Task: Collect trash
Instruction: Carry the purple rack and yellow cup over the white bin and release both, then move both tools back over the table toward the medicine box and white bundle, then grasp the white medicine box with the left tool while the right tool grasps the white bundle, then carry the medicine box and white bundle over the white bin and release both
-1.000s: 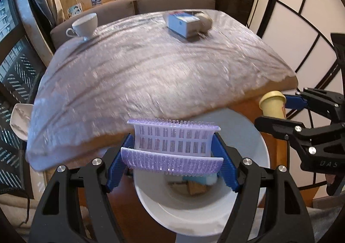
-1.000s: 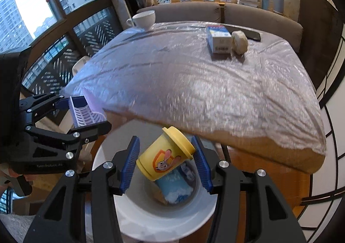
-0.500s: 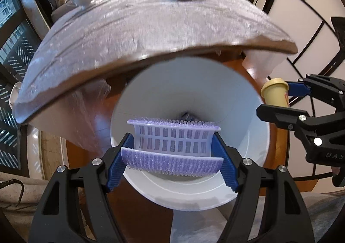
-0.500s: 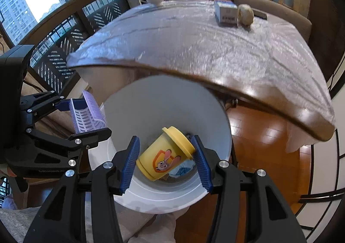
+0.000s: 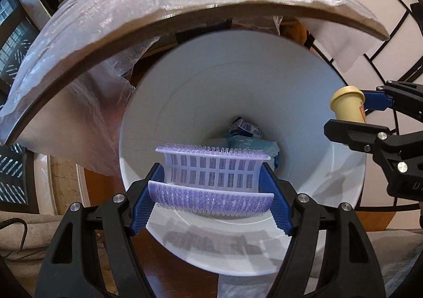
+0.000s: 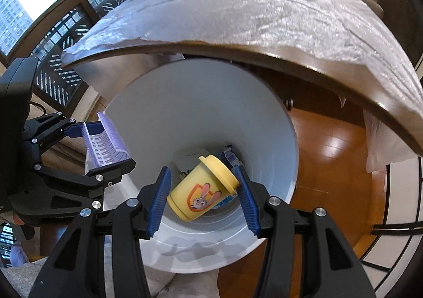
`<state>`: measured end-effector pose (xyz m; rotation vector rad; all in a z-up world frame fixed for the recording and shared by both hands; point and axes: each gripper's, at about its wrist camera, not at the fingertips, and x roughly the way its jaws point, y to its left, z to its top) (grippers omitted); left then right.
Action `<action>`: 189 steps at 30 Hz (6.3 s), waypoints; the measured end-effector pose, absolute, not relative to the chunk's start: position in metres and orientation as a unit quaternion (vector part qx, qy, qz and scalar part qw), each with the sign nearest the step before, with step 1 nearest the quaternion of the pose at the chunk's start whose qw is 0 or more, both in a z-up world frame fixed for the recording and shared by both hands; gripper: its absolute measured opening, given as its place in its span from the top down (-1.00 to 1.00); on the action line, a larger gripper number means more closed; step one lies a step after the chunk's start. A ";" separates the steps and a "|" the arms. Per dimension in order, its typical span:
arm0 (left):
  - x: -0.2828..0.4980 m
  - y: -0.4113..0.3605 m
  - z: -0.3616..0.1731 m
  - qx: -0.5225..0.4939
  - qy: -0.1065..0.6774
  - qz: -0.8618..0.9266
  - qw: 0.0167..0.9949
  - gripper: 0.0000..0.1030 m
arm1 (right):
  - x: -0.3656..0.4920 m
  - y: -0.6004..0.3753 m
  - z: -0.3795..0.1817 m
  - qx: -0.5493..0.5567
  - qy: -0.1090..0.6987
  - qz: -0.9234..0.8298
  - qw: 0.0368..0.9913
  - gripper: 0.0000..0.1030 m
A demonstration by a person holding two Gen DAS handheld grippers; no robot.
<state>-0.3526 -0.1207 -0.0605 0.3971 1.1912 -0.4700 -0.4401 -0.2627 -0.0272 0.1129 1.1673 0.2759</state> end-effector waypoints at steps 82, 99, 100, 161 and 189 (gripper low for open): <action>-0.053 -0.309 0.017 0.261 0.357 -0.434 0.785 -0.94 | -0.165 -0.410 0.034 0.174 0.430 -0.062 0.884 -0.05; -0.049 -0.303 0.007 0.249 0.376 -0.388 0.804 -0.62 | -0.169 -0.398 0.022 0.202 0.432 -0.033 0.878 0.11; -0.050 -0.301 0.007 0.250 0.377 -0.383 0.806 -0.62 | -0.170 -0.397 0.022 0.204 0.433 -0.030 0.878 0.11; -0.295 -0.145 0.043 0.195 0.445 -0.269 0.832 -0.62 | -0.403 -0.281 0.066 0.148 0.492 0.161 0.842 0.55; -0.344 -0.137 -0.049 0.189 0.559 -0.236 0.772 -0.62 | -0.443 -0.253 -0.012 0.102 0.581 0.169 0.790 0.55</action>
